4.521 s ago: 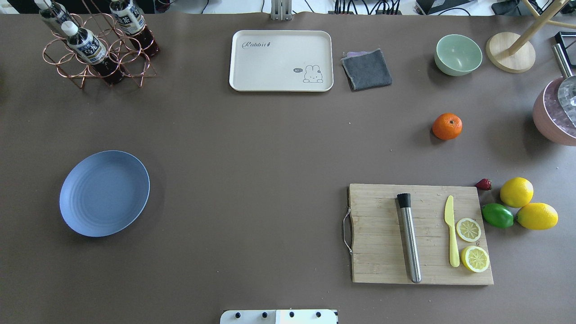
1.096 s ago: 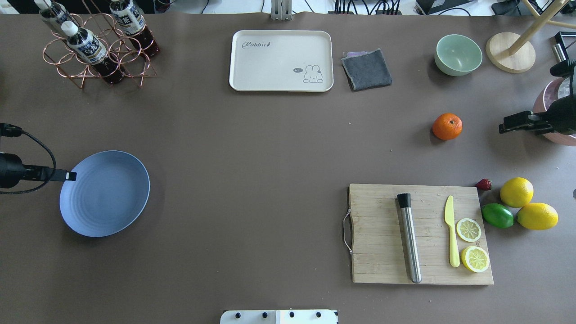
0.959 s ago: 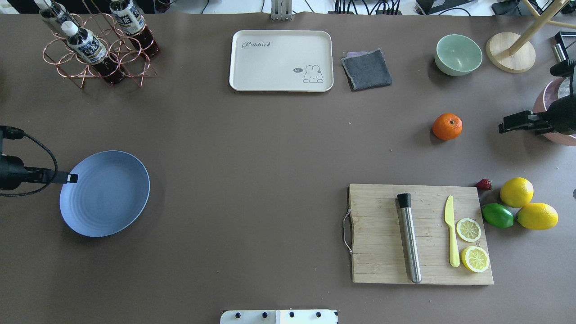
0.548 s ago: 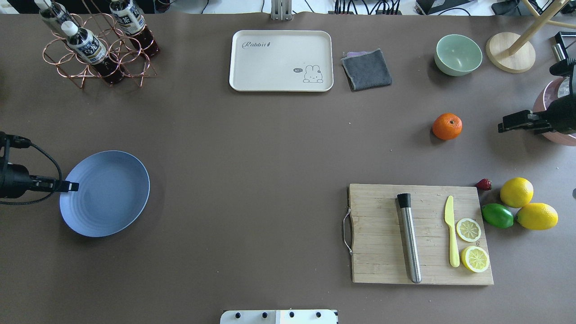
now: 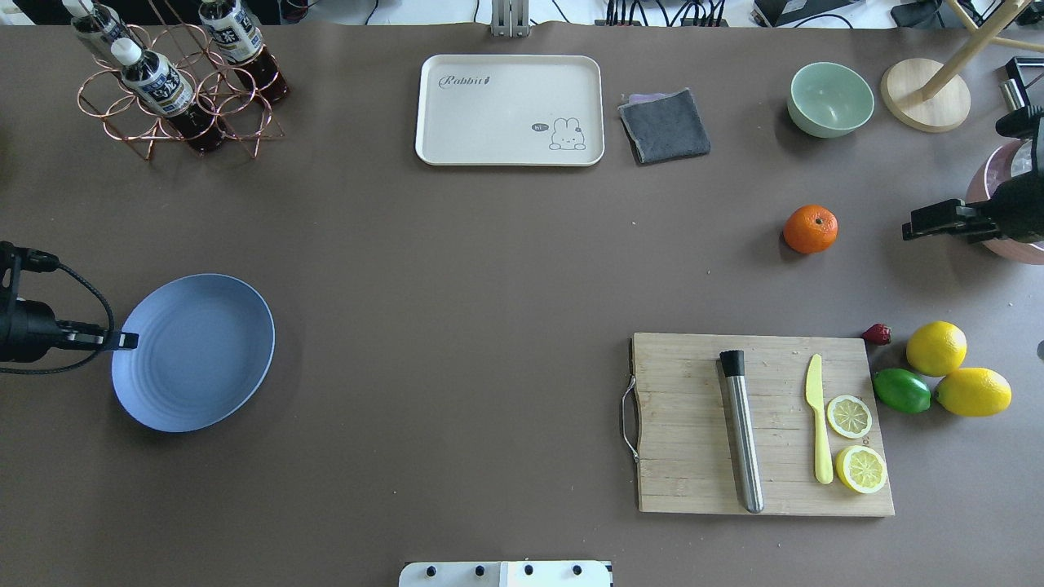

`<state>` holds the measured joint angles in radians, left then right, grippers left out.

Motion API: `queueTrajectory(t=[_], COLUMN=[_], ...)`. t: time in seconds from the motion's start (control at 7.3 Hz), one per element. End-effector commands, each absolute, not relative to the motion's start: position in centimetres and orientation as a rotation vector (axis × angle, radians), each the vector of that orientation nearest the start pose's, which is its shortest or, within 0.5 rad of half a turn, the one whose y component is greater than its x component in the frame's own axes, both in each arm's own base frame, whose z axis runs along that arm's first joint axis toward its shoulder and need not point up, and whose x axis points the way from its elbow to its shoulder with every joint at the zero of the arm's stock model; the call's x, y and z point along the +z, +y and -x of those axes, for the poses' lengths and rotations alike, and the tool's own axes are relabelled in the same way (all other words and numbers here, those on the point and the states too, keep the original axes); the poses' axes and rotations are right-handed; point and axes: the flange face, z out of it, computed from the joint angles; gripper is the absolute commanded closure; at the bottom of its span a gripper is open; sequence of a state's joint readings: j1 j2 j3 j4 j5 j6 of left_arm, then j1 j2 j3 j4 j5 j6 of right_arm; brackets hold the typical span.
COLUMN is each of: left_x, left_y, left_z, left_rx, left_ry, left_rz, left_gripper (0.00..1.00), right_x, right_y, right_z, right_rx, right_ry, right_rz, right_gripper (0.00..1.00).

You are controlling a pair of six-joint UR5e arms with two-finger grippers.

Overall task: Pick orange to plate
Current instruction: 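Move the left gripper down to the rim of the light-blue plate, then push the light-blue plate with the left gripper toward the table center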

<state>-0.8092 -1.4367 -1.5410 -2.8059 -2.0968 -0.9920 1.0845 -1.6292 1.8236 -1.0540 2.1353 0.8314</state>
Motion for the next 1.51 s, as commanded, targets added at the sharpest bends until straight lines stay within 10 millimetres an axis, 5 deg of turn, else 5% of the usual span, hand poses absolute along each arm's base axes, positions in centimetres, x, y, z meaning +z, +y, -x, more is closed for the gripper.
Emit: queueTrajectory(t=[0.0,0.14,0.27,0.41,0.55,0.68,0.82,1.1,1.23,1.37], left_x=[57.7,54.7,49.9,47.2,44.1,40.3,37.3,31.8,30.2,29.4], left_y=[-40.0,-41.8,-43.9,-45.7,-46.6,-46.1,-45.7,-42.2,-41.9,-42.3], left_z=[-23.4,-22.6,-24.3,-26.5,-31.3,-38.6,-42.8,-52.0,-55.1,-56.1], left_rx=[0.07,0.029,-0.076,-0.083,-0.107,-0.131,-0.151,-0.175,-0.179,-0.178], left_ry=[1.174,1.252,1.328,1.343,1.304,1.268,1.238,1.213,1.209,1.211], left_rz=[-0.305,-0.262,-0.213,-0.225,-0.255,-0.255,-0.254,-0.252,-0.272,-0.273], left_gripper=[1.0,1.0,1.0,1.0,1.0,1.0,1.0,1.0,1.0,1.0], right_x=[50.9,50.9,50.9,50.9,50.9,51.0,51.0,51.1,51.3,51.2], right_y=[-47.1,-47.1,-47.1,-47.1,-47.1,-47.2,-47.2,-47.2,-47.3,-47.3], right_z=[15.8,15.8,15.8,15.8,15.9,15.9,15.9,15.9,15.9,16.1], right_rx=[0.122,0.122,0.122,0.122,0.123,0.125,0.126,0.126,0.127,0.125], right_ry=[-0.85,-0.85,-0.85,-0.85,-0.851,-0.85,-0.849,-0.848,-0.846,-0.847], right_rz=[-0.217,-0.217,-0.217,-0.217,-0.217,-0.214,-0.213,-0.212,-0.209,-0.21], right_gripper=[0.0,0.0,0.0,0.0,0.0,0.0,0.0,0.0,0.0,0.0])
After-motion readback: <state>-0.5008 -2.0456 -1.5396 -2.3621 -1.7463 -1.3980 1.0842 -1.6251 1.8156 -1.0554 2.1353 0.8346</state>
